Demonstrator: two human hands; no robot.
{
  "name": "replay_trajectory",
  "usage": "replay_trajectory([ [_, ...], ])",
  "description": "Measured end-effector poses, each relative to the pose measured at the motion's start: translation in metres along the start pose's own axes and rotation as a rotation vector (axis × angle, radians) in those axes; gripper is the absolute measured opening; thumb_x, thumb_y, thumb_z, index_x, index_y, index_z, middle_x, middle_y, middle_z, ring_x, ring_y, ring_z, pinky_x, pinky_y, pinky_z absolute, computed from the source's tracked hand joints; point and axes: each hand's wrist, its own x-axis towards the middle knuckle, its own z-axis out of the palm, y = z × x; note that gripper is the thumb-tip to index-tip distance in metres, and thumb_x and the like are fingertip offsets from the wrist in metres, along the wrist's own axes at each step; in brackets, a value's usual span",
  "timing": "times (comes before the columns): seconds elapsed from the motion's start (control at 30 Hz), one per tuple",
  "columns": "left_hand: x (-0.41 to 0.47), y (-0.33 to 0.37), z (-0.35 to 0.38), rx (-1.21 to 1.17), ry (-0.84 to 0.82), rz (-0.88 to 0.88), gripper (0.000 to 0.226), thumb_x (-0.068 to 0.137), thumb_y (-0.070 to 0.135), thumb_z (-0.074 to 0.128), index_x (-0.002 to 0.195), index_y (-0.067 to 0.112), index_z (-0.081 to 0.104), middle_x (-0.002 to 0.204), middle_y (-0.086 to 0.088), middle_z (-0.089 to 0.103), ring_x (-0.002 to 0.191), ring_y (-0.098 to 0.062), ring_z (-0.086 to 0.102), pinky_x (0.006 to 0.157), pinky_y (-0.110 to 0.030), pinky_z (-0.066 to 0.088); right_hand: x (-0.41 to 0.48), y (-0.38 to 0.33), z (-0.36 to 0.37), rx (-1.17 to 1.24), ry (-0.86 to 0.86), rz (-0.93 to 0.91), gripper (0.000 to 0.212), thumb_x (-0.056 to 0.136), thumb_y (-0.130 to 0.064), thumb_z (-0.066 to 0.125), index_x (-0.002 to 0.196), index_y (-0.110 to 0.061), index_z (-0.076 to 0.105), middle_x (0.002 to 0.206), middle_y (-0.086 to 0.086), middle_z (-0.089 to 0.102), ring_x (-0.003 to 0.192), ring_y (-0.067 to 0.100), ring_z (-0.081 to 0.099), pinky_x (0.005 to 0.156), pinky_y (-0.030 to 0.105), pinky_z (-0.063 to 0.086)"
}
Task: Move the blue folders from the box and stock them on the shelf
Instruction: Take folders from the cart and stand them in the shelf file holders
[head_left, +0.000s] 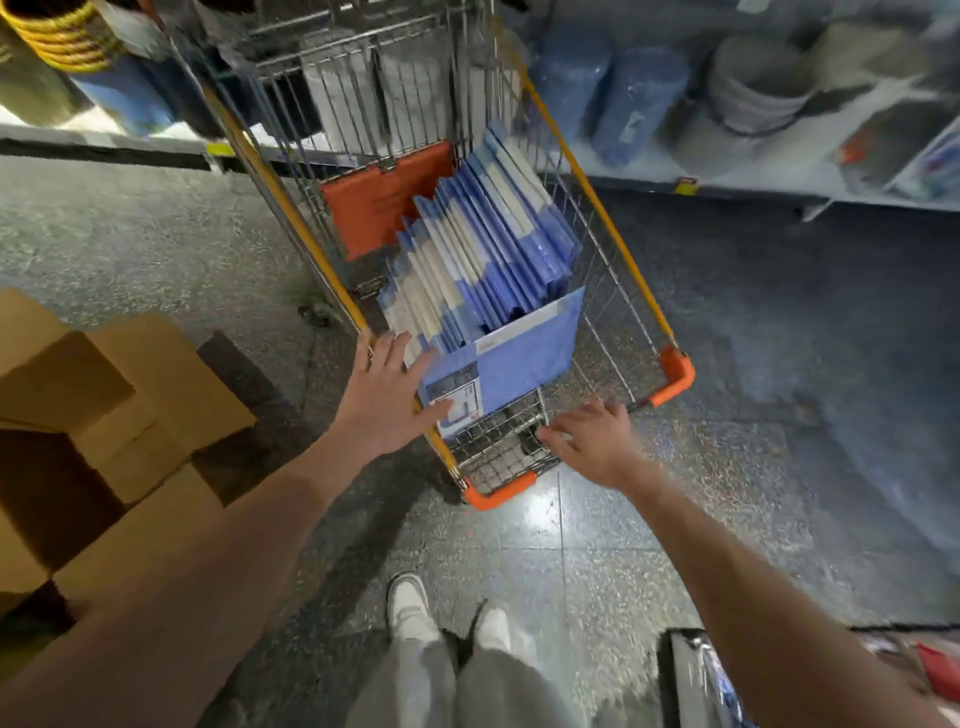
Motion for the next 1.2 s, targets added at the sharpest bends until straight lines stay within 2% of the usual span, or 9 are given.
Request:
replay_trajectory([
  [0.1,-0.02,0.031,0.004,0.029,-0.044,0.02,0.084,0.092,0.08,0.024,0.159,0.03,0.021,0.168,-0.012,0.007,0.155,-0.033,-0.004,0.121,-0.055,-0.014,-0.047,0.004,0.013,0.023,-0.006,0.022,0.089,0.079,-0.075,-0.002,0.112,-0.035,0.07,0.122,-0.01,0.068,0.125,0.019,0.051,0.102,0.043,0.026],
  [0.23,-0.049,0.073,0.012,0.084,-0.107,-0.025,0.101,0.082,0.091,0.023,0.159,0.025,0.022,0.168,-0.013,0.003,0.154,-0.034,-0.012,0.119,-0.059,-0.016,-0.103,0.01,0.036,0.06,-0.017,0.056,0.086,0.082,-0.077,-0.001,0.117,-0.038,0.068,0.127,-0.01,0.066,0.128,0.02,0.048,0.103,0.043,0.026],
  [0.4,-0.086,0.119,0.026,0.17,-0.136,-0.08,0.112,0.076,0.095,0.018,0.161,0.021,0.019,0.169,-0.011,-0.002,0.153,-0.032,-0.02,0.117,-0.061,-0.015,-0.164,0.015,0.072,0.045,0.027,0.094,0.097,0.077,-0.075,-0.009,0.106,-0.03,0.072,0.118,-0.002,0.068,0.122,0.025,0.051,0.102,0.044,0.028],
  [0.53,-0.118,0.148,0.035,0.217,-0.173,-0.065,0.113,0.076,0.095,0.015,0.161,0.021,0.017,0.168,-0.011,-0.007,0.151,-0.032,-0.024,0.119,-0.062,-0.012,-0.213,0.014,0.101,0.072,-0.01,0.148,0.085,0.09,-0.072,0.0,0.119,-0.028,0.067,0.127,0.001,0.065,0.13,0.027,0.045,0.106,0.047,0.026],
  [0.67,-0.154,0.175,0.044,0.27,-0.181,-0.044,0.114,0.075,0.095,0.01,0.162,0.021,0.009,0.168,-0.013,-0.011,0.151,-0.032,-0.026,0.121,-0.062,-0.008,-0.266,0.011,0.12,0.082,0.014,0.168,0.104,0.075,-0.069,-0.018,0.133,-0.027,0.056,0.135,0.003,0.061,0.134,0.028,0.041,0.108,0.049,0.025],
  [0.8,-0.185,0.196,0.052,0.286,-0.173,-0.021,0.114,0.075,0.095,0.009,0.162,0.021,0.009,0.167,-0.014,-0.013,0.15,-0.033,-0.026,0.121,-0.062,-0.008,-0.307,0.005,0.136,0.091,-0.046,0.206,0.079,0.095,-0.067,0.001,0.14,-0.024,0.05,0.141,0.005,0.056,0.137,0.028,0.04,0.108,0.049,0.024],
  [1.0,-0.219,0.219,0.054,0.326,-0.185,0.016,0.115,0.074,0.094,0.008,0.162,0.02,0.007,0.167,-0.015,-0.011,0.15,-0.033,-0.027,0.119,-0.061,-0.012,-0.35,-0.004,0.154,0.156,-0.07,0.24,0.065,0.101,-0.062,0.015,0.138,-0.023,0.051,0.14,0.005,0.056,0.134,0.028,0.039,0.108,0.047,0.021],
  [1.07,-0.226,0.223,0.055,0.342,-0.192,0.019,0.115,0.074,0.095,0.007,0.162,0.02,0.006,0.167,-0.015,-0.011,0.15,-0.033,-0.027,0.118,-0.061,-0.013,-0.359,-0.007,0.156,0.167,-0.088,0.253,0.072,0.098,-0.066,0.011,0.138,-0.023,0.051,0.14,0.005,0.056,0.134,0.027,0.04,0.109,0.047,0.022],
  [1.2,-0.24,0.229,0.056,0.331,-0.193,0.031,0.113,0.076,0.094,0.012,0.162,0.02,0.007,0.168,-0.015,-0.01,0.15,-0.033,-0.027,0.118,-0.06,-0.015,-0.377,-0.011,0.151,0.201,-0.17,0.25,0.1,0.08,-0.074,-0.011,0.142,-0.021,0.046,0.142,0.007,0.054,0.137,0.026,0.04,0.114,0.048,0.022],
])
